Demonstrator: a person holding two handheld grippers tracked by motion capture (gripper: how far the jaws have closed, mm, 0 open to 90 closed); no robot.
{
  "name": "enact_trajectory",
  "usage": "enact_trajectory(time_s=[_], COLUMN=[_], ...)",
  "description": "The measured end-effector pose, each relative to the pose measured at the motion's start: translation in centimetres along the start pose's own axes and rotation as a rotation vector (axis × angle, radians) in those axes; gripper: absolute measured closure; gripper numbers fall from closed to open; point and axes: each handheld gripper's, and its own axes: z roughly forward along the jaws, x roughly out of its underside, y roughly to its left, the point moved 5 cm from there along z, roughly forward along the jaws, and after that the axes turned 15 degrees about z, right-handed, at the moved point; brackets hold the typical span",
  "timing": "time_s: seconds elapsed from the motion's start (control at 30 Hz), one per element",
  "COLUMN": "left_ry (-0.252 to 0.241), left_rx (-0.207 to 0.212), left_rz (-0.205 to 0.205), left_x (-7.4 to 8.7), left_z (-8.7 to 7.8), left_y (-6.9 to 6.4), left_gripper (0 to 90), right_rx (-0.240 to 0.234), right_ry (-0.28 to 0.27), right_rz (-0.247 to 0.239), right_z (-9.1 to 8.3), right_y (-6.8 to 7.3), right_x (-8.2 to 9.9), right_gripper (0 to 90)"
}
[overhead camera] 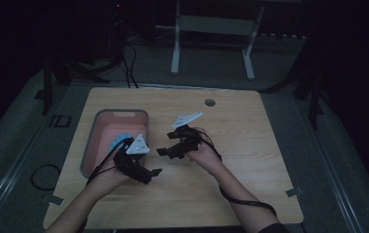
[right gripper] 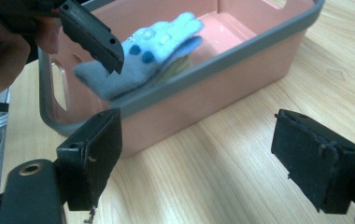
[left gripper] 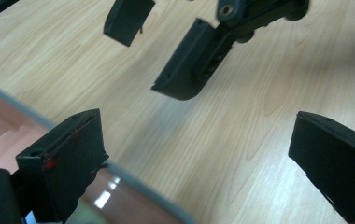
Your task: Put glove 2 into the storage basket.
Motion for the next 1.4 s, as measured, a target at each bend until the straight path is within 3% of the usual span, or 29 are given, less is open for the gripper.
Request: enact_trajectory(time_s=[0.13, 0.4, 0.6, 0.93, 1.13, 1.17, 1.4], left_ry=[-0.009, -0.009, -0.012, -0.019, -0.045, -0.057, -0.047], left_rx=[0.007, 0.088, 0.101, 0.12, 0.163, 0.191, 0.208], left_rz=[0.018, 0.043, 0.061, 0.073, 0.076, 0.082, 0.097], left_x=[-0.7, -2.0, -2.5, -2.6, -2.6, -2.6, -1.9], left_z=[0.8, 3.1, 4.7, 5.9, 6.8, 7.2, 8.6], left_y=[-0.9, -2.6, -3.5, -4.4, -5.3, -5.7, -6.8], left_gripper=[3.9, 3.9, 3.9, 3.9, 3.9, 3.8, 3.8], right_rx=[-0.001, 0.007, 0.033, 0.063, 0.062, 0.082, 0.084], right_ry=[0.009, 0.03, 0.035, 0.051, 0.035, 0.033, 0.017], right_rz=[0.005, 0.013, 0.022, 0.024, 0.046, 0.031, 0.049], right_z=[-0.4, -1.2, -2.0, -3.5, -4.4, -4.7, -5.5], right_y=[-0.5, -1.7, -2.6, -4.0, -4.9, -5.2, -5.9], right_x=[0.9, 2.9, 4.1, 6.4, 8.2, 9.0, 11.0], right_gripper=[16.5, 16.9, 16.9, 16.8, 16.8, 16.0, 15.6])
